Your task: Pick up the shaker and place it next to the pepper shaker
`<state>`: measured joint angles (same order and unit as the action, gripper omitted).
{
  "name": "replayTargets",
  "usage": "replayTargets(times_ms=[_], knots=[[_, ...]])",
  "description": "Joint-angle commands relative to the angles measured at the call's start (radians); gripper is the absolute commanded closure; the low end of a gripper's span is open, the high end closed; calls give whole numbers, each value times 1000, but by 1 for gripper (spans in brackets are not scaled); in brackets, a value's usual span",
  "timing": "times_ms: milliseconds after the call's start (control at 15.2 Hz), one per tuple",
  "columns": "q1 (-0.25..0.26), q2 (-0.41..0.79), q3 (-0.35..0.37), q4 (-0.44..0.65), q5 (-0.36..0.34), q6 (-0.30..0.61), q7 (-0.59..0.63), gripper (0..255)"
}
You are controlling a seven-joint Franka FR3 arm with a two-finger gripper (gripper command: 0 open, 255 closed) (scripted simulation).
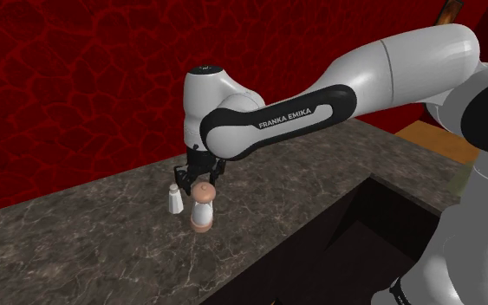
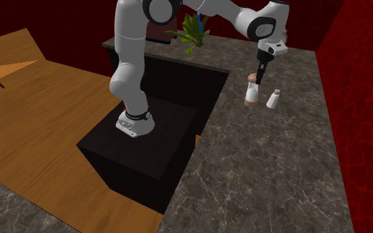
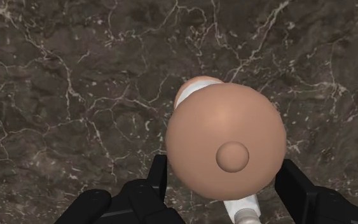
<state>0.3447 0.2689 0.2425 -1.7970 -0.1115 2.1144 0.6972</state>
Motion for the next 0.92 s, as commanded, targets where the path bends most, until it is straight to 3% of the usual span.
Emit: replayTargets(times_ms=[0, 198, 264, 594, 858], knots=[[0, 0, 0, 0, 0, 1, 0, 255], [0, 0, 0, 0, 0, 1, 0, 255], [0, 0, 0, 0, 0, 1, 0, 0], [0, 0, 0, 0, 0, 1, 0, 0], [-1, -45, 6, 68, 16, -111, -10, 0]])
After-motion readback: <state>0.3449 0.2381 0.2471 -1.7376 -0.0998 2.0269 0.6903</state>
